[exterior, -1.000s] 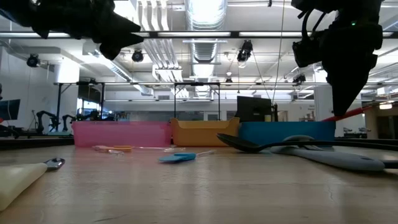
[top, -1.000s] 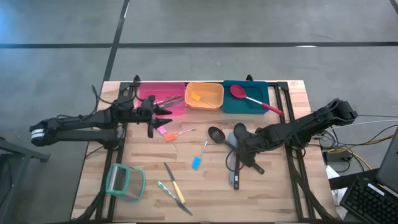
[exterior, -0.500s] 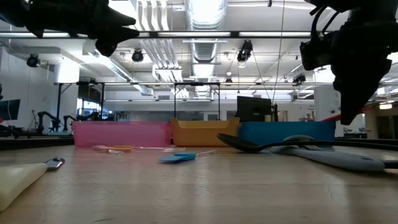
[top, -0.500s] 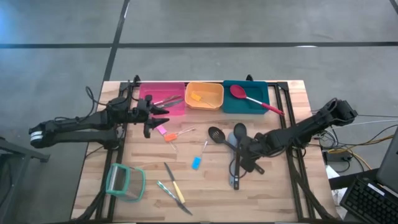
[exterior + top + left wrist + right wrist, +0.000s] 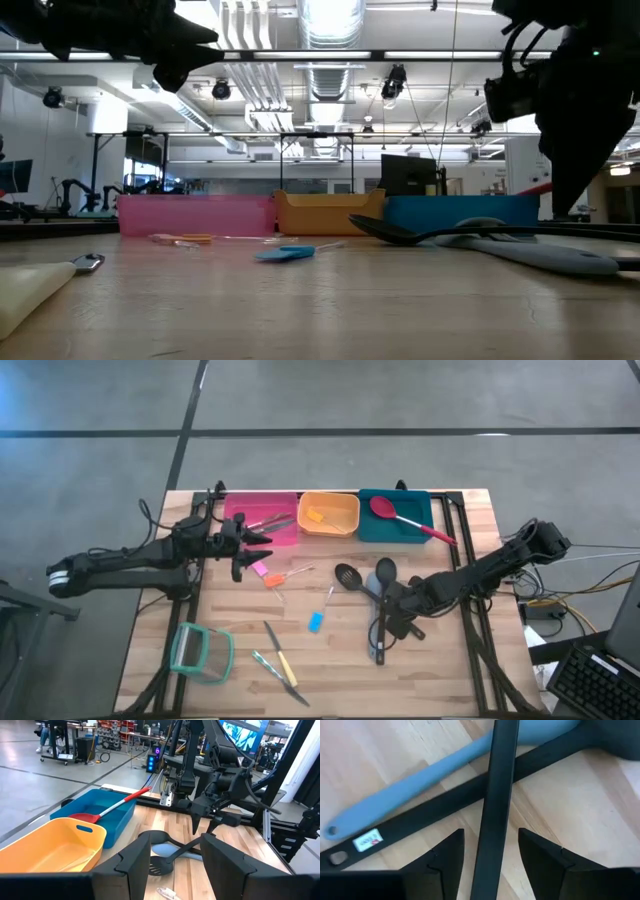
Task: Pick & Place Kitchen Items
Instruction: Put the black spoon into the blue bin
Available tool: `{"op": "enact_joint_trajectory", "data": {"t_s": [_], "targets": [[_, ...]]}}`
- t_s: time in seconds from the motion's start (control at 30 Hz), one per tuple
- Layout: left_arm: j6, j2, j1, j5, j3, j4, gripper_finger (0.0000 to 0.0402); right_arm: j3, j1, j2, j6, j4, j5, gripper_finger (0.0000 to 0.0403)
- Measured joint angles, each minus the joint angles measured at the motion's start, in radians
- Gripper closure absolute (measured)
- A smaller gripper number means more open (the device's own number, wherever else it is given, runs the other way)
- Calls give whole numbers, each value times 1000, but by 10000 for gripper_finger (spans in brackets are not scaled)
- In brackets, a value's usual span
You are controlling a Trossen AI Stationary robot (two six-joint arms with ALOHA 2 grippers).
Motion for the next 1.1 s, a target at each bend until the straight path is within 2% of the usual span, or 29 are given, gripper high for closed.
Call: {"op": "enact_joint_trajectory", "data": {"t_s": [0.23,0.4,0.57,0.77,0.9,1.1], "targets": [[0,4,-1,0,0,-1,225,0,0,84,-23,10,1,197],[-2,8,-1,0,0,0,225,0,-1,150,-39,10,12,200],[-3,17,-1,0,0,-1,225,4,-1,171,-35,17,11,237],[-3,31,-1,0,0,0,225,-4,-1,135,-32,0,12,327],[-3,33,-2,0,0,0,225,-2,-1,95,-35,0,16,328],[-2,34,-2,0,0,1,225,-2,17,29,-35,-30,80,328]]}}
